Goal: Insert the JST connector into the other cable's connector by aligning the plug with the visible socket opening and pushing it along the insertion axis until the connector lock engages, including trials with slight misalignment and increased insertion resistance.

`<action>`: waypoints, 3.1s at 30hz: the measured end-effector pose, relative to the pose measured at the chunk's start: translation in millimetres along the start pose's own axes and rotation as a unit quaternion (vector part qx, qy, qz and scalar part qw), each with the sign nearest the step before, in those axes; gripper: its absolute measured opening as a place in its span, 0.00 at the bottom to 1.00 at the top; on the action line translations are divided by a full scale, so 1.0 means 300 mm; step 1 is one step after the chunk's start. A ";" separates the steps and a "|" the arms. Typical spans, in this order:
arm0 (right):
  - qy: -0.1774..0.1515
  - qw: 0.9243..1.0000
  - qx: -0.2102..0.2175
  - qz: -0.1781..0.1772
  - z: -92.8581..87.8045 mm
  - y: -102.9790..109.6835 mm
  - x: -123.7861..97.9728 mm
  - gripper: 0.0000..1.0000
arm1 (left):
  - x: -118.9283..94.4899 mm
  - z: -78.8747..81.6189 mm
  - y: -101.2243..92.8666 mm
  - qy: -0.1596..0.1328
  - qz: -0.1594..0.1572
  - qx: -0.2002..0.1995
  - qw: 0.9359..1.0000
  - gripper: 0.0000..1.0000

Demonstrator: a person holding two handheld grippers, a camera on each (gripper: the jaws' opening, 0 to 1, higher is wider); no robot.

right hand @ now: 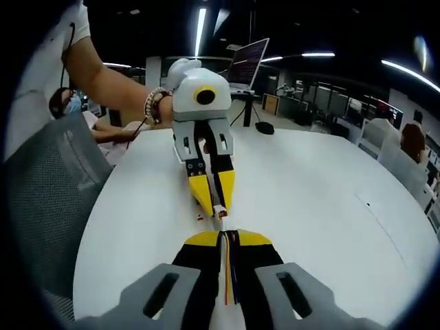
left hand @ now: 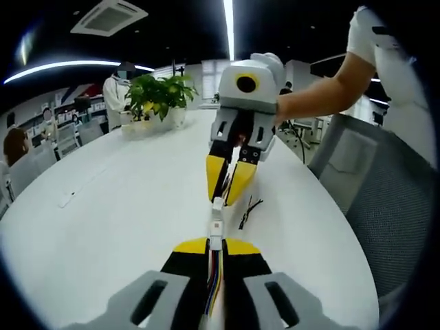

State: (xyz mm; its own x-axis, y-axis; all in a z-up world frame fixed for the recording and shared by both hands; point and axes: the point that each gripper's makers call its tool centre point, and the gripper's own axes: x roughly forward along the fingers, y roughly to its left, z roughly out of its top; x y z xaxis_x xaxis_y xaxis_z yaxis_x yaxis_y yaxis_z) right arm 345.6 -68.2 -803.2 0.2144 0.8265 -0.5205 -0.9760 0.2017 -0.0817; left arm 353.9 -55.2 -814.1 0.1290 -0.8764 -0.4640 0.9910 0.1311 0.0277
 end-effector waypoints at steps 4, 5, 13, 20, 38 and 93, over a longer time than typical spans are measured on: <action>0.003 1.000 -0.005 0.003 0.004 0.005 0.005 0.04 | 0.000 0.011 -0.009 -0.002 -0.002 0.003 1.000 0.00; 0.004 1.000 -0.006 0.004 0.004 0.007 0.006 0.04 | 0.000 0.013 -0.011 -0.001 -0.001 0.006 1.000 0.00; 0.026 0.999 -0.024 0.014 -0.006 0.016 0.009 0.04 | 0.000 0.002 -0.024 0.010 -0.006 0.014 1.000 0.01; 0.043 0.998 -0.035 0.022 -0.022 0.019 0.028 0.04 | 0.009 -0.013 -0.018 0.019 -0.007 0.016 1.000 0.01; 0.087 0.994 -0.051 0.036 -0.094 0.023 0.072 0.01 | 0.037 -0.043 -0.003 0.038 -0.018 0.018 0.999 0.00; 0.102 0.992 -0.053 0.051 -0.129 -0.029 0.112 0.01 | 0.063 -0.088 0.038 0.057 -0.038 0.025 0.997 0.00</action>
State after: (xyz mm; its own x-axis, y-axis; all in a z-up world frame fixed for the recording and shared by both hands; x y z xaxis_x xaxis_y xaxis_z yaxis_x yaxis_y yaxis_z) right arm 359.9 -62.7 -853.0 0.1133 0.7142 -0.6907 -0.9930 0.0582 -0.1027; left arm 366.6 -58.1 -846.0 0.0509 -0.8245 -0.5636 0.9987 0.0401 0.0315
